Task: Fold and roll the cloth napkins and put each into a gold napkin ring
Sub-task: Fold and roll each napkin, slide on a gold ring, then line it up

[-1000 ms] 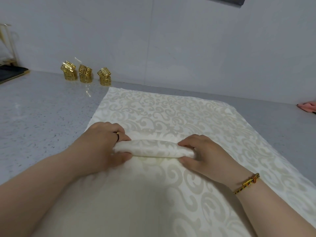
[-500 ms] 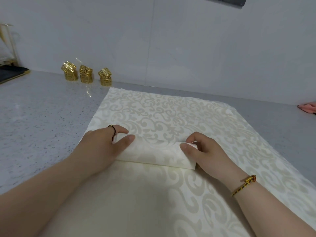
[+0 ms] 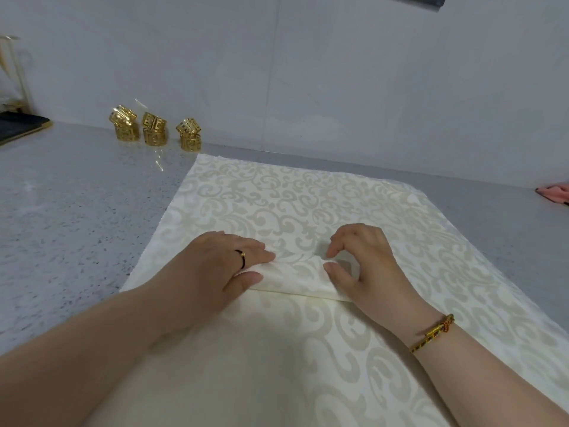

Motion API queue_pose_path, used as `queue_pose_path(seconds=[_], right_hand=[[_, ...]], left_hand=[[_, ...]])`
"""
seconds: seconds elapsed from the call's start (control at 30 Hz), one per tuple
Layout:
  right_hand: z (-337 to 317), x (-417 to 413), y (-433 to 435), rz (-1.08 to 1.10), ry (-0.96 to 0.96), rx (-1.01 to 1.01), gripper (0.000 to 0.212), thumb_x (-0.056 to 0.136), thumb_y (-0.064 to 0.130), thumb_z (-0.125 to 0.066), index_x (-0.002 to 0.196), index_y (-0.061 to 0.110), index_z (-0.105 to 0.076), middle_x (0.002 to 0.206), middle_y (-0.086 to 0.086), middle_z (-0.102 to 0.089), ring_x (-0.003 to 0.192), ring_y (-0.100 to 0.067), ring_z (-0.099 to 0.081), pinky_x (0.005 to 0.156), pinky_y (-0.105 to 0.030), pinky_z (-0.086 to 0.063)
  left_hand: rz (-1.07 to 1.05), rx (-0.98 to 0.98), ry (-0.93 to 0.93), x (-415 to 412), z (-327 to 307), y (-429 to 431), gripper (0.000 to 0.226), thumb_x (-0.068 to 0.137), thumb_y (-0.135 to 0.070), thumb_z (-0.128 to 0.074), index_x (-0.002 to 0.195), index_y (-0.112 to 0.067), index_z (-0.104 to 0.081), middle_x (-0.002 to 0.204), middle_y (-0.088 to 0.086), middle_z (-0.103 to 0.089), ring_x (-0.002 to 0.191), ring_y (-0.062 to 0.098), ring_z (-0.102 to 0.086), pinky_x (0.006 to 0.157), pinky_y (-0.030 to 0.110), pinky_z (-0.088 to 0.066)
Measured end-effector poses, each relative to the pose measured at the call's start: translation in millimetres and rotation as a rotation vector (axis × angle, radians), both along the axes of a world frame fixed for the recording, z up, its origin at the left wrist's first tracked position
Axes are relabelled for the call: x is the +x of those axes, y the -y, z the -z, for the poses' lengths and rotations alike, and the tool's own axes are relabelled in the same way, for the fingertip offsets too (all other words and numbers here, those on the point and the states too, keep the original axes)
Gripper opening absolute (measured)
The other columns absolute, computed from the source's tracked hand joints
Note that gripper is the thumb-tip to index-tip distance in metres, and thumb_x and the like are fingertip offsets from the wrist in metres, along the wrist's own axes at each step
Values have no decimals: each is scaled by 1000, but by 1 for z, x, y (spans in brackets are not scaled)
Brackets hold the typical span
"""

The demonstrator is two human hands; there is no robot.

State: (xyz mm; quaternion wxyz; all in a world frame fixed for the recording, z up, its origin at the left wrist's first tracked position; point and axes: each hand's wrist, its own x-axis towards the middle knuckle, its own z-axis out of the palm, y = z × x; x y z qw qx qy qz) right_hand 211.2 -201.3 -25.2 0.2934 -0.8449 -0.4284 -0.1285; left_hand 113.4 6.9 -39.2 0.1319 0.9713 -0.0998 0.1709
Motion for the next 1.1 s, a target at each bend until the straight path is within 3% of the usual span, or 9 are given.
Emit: queue_pose_path(seconds=[0.07, 0.2, 0.37, 0.47, 0.57, 0.67, 0.83, 0.97, 1.1], right_hand=[[-3, 0, 6, -94, 93, -81, 23, 73, 36, -51, 79, 16, -61, 89, 12, -54, 90, -5, -41, 83, -16, -33], [-14, -6, 16, -172, -105, -301, 37, 64, 52, -56, 92, 29, -56, 99, 25, -42, 99, -1, -42, 87, -4, -29], [-15, -7, 15, -98, -46, -304, 18, 81, 20, -67, 98, 16, -68, 99, 15, -50, 100, -5, -48, 84, -6, -32], [-16, -5, 15, -100, -199, -216, 11, 82, 15, -66, 90, 18, -71, 94, 13, -58, 91, -1, -51, 80, -8, -38], [-16, -3, 13, -106, -393, -122, 18, 81, 11, -66, 76, 29, -67, 95, 18, -55, 86, 8, -51, 76, -5, -39], [-15, -1, 12, -65, -512, -97, 22, 81, 14, -66, 70, 33, -63, 103, 27, -49, 68, 14, -50, 68, -2, -38], [-12, 1, 9, -15, -574, -13, 12, 81, 11, -66, 74, 20, -68, 87, 25, -57, 75, 11, -56, 68, 0, -38], [-11, 1, 9, -9, -578, 31, 20, 81, 11, -66, 68, 27, -63, 81, 23, -58, 82, 4, -55, 71, -2, -39], [-10, 0, 9, -38, -549, 60, 28, 80, 8, -66, 66, 31, -58, 79, 18, -59, 77, 6, -55, 71, -4, -39]], left_hand=[[-3, -4, -1, 2, 0, -1, 42, 83, -37, -38, 109, -21, -67, 107, -3, -69, 108, 9, -47, 89, 15, -24], [2, -34, -90, -2, -4, 2, 47, 81, -42, -35, 111, -24, -66, 110, -6, -68, 103, 6, -57, 90, 9, -20], [3, 4, -34, 0, -5, 2, 56, 79, -49, -26, 116, -29, -63, 117, -11, -63, 109, 2, -54, 95, 7, -24], [-41, -49, -47, 2, -2, 1, 81, 64, -62, -4, 130, -39, -47, 138, -19, -43, 128, -1, -36, 98, 7, -11], [-34, -33, -59, 2, -2, 0, 86, 59, -64, 0, 130, -43, -44, 138, -26, -36, 128, -7, -29, 94, 0, -3], [-31, -65, -49, 2, -3, 1, 82, 60, -64, -5, 125, -42, -50, 134, -27, -38, 123, -9, -32, 88, -8, 0], [-52, -130, -55, 0, -4, 5, 75, 62, -65, -15, 116, -38, -60, 123, -32, -38, 119, -3, -40, 90, -2, -12], [-90, -20, -72, 2, -16, 17, 74, 66, -70, -19, 130, -44, -42, 131, -34, -33, 124, -4, -31, 90, -5, -7], [-54, 41, -144, 18, -32, 47, 64, 85, -54, -48, 142, -37, -23, 144, -19, -33, 130, 7, -34, 101, 15, -22]])
